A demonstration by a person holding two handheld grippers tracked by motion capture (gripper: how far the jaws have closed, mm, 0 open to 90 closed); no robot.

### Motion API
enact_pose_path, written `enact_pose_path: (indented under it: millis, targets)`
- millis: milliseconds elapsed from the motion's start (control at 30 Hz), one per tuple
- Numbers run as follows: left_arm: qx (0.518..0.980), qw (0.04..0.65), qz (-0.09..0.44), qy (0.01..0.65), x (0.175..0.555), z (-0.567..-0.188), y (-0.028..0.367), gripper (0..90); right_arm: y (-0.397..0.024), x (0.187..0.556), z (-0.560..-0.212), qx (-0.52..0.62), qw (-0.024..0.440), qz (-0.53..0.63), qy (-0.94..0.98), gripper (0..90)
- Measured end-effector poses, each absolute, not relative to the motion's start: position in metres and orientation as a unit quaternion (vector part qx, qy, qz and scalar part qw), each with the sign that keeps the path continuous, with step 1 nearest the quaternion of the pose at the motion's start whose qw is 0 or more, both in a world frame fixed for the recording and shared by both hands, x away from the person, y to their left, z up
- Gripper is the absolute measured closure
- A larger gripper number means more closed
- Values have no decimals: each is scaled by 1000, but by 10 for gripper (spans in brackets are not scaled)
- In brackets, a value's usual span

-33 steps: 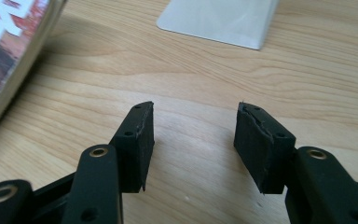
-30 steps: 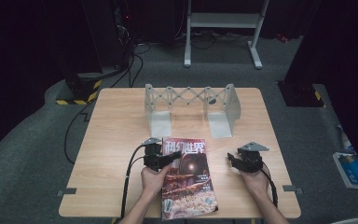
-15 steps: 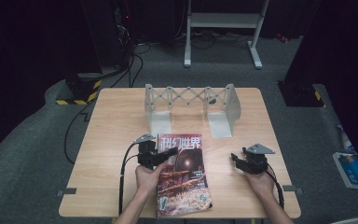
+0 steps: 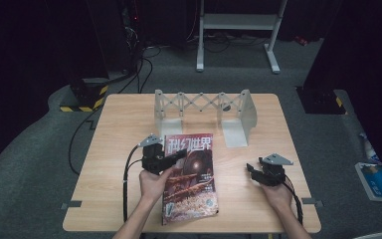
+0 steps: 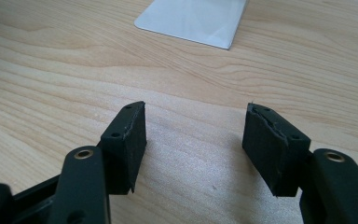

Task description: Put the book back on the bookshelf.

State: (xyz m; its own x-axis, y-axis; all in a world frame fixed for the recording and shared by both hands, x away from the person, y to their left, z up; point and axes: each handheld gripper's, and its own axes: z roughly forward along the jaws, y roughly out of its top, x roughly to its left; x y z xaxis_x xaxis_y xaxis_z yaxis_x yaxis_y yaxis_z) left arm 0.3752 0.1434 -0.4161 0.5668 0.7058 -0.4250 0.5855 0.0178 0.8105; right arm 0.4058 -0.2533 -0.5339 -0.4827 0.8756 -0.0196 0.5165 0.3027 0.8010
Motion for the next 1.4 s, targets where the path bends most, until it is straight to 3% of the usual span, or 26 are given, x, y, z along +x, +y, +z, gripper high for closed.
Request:
enact_pose_path:
  millis: [767,1400]
  targets:
    - [719,516,130,448,381,-365,150,839,-252,404,-534,450,236,382,771,394]
    - [721,494,157,460,399,-342,157,839,-252,404,-534,448,236,383,772,388]
